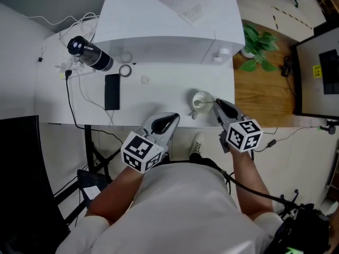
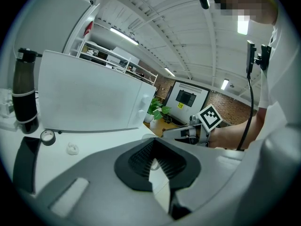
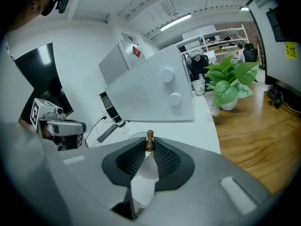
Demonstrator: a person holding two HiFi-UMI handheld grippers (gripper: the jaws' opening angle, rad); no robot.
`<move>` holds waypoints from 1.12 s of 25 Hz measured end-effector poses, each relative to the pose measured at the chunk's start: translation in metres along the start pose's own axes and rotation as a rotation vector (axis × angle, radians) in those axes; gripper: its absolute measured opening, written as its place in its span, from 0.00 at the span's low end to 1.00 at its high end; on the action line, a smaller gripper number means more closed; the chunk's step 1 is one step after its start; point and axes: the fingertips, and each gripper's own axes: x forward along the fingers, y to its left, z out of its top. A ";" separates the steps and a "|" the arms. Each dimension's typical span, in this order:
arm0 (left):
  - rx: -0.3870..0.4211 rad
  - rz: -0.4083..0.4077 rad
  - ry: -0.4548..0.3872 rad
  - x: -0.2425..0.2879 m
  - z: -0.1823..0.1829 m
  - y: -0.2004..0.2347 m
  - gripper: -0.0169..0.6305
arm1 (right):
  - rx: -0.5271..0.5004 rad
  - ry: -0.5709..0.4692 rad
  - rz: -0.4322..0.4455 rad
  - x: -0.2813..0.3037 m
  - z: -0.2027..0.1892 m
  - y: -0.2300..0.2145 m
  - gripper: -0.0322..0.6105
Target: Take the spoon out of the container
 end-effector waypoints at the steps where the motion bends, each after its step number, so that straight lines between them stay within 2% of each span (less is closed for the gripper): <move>1: 0.001 0.000 -0.004 -0.001 0.001 0.000 0.03 | -0.002 -0.007 0.000 -0.002 0.003 0.001 0.14; 8: -0.001 -0.001 -0.024 -0.004 0.007 -0.005 0.03 | -0.001 -0.064 0.005 -0.018 0.024 0.009 0.14; 14: 0.040 -0.003 -0.064 -0.012 0.026 -0.012 0.03 | -0.021 -0.137 0.023 -0.043 0.050 0.027 0.14; 20: 0.080 -0.002 -0.109 -0.026 0.045 -0.022 0.03 | -0.048 -0.209 0.078 -0.078 0.076 0.060 0.14; 28: 0.101 -0.001 -0.131 -0.038 0.048 -0.036 0.03 | -0.060 -0.243 0.106 -0.111 0.073 0.089 0.14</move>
